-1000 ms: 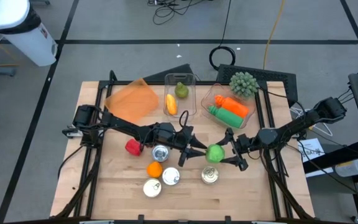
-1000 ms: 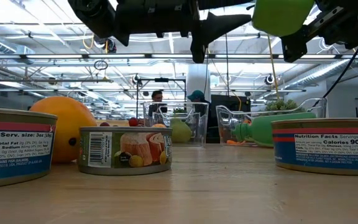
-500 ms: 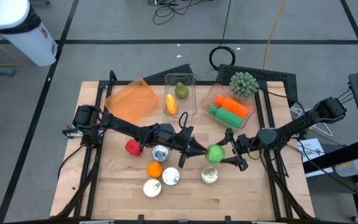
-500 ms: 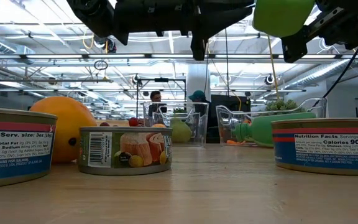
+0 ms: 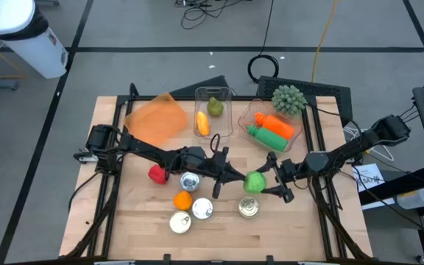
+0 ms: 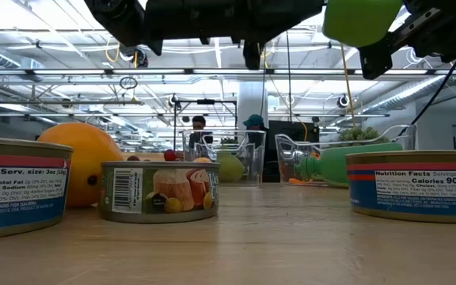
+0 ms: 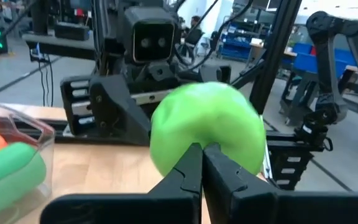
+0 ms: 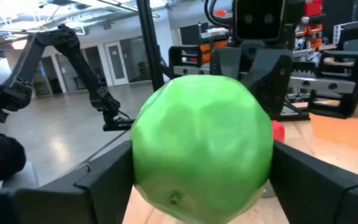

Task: Pick & Place Food Item
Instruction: Put the green apple into the left transparent bin

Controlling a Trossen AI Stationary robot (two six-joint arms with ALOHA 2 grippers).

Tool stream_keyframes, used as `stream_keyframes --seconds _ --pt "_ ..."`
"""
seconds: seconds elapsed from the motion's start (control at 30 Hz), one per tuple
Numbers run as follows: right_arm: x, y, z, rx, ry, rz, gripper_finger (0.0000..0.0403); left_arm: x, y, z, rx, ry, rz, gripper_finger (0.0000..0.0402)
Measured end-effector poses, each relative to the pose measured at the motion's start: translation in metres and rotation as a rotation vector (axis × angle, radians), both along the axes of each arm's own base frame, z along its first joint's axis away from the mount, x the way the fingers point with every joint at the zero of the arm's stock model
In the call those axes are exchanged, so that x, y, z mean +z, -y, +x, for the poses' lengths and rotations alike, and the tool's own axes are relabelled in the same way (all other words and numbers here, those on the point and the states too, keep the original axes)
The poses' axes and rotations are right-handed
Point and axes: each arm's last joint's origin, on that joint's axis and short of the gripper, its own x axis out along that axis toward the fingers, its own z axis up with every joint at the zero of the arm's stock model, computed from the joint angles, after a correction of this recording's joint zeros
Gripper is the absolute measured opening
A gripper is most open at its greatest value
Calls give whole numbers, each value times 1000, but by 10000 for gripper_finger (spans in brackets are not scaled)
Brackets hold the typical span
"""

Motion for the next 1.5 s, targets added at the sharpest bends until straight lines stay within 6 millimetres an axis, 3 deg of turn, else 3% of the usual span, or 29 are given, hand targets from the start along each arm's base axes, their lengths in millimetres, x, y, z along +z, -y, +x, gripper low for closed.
stream_keyframes --seconds 0.4,0.7,0.83,1.23,1.37,1.5 --pt "2 1 -1 -20 21 -21 352 37 5 -20 -20 4 77 2" --pt "2 1 -1 -14 22 -14 348 33 10 -21 -6 -71 35 12" --pt "4 1 -1 -13 35 -8 340 30 7 -21 41 -107 -20 64" --pt "11 -2 6 15 60 6 319 28 8 -19 49 -122 -123 299" --pt "14 -7 18 10 54 -39 319 27 6 -19 81 -134 -155 353" --pt "11 -9 28 0 31 -69 319 28 9 -19 -8 -124 -111 387"
